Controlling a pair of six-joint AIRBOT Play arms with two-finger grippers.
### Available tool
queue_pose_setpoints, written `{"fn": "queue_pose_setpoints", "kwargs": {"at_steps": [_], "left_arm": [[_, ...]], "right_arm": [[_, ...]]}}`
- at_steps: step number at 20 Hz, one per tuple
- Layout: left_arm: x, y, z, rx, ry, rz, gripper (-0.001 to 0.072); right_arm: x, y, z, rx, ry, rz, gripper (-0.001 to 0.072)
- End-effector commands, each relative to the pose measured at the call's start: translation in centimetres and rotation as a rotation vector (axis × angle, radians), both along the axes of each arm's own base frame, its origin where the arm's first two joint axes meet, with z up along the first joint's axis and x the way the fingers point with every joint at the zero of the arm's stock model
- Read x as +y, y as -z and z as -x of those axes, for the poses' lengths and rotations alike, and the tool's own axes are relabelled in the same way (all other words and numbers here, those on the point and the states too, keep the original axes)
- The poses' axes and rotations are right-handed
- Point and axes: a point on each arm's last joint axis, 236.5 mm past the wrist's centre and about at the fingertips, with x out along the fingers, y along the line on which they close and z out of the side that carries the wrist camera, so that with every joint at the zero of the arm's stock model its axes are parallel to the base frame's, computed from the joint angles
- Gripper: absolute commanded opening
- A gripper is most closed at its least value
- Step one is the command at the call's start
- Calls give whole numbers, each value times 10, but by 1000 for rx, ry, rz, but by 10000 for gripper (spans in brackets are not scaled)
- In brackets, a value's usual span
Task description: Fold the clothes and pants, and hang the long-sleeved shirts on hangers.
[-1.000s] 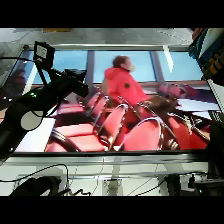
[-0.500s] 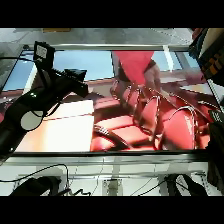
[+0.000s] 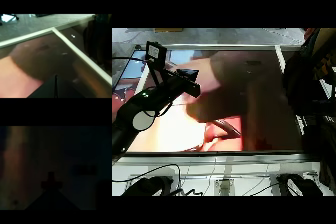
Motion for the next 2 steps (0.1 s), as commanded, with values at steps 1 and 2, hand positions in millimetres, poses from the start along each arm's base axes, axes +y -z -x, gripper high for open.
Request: {"fn": "queue_pose_setpoints", "kwargs": {"at_steps": [1,2], "left_arm": [[0,0,0,-1,0,1,18],[0,0,0,-1,0,1,18]], "right_arm": [[11,1,1,6,9,-40,39],[12,1,1,5,6,-46,38]]}}
